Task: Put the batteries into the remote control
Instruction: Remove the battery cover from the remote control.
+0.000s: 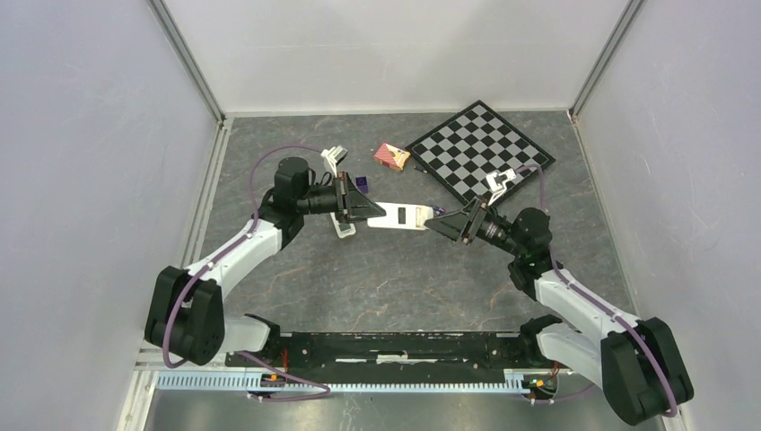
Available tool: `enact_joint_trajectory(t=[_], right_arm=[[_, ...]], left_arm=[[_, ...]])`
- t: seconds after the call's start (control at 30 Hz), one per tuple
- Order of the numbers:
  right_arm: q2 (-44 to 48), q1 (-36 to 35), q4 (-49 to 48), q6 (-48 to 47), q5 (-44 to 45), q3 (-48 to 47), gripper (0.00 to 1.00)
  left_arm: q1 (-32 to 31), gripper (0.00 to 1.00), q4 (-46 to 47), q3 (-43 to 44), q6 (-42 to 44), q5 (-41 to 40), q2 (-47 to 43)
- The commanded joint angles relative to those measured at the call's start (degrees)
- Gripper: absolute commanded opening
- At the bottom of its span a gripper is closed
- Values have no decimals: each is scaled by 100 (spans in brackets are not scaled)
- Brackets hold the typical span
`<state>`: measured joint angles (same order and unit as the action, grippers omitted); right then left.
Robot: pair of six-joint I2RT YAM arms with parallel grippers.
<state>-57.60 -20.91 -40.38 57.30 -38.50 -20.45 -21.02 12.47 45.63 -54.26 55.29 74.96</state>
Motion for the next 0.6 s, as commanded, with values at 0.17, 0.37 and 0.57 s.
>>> enact_joint_trajectory(t=[0.17, 0.37, 0.57], right_arm=[[-738, 134, 195, -593, 211, -450, 80], [-779, 157, 887, -1281, 636, -477, 75], [-405, 158, 1334, -2295, 706, -425, 82]], left_arm=[[-14, 2, 72, 332, 377, 17, 400], [-12, 2, -524, 292, 862, -677, 639], [-32, 2, -1948, 573, 1853, -1472, 606]])
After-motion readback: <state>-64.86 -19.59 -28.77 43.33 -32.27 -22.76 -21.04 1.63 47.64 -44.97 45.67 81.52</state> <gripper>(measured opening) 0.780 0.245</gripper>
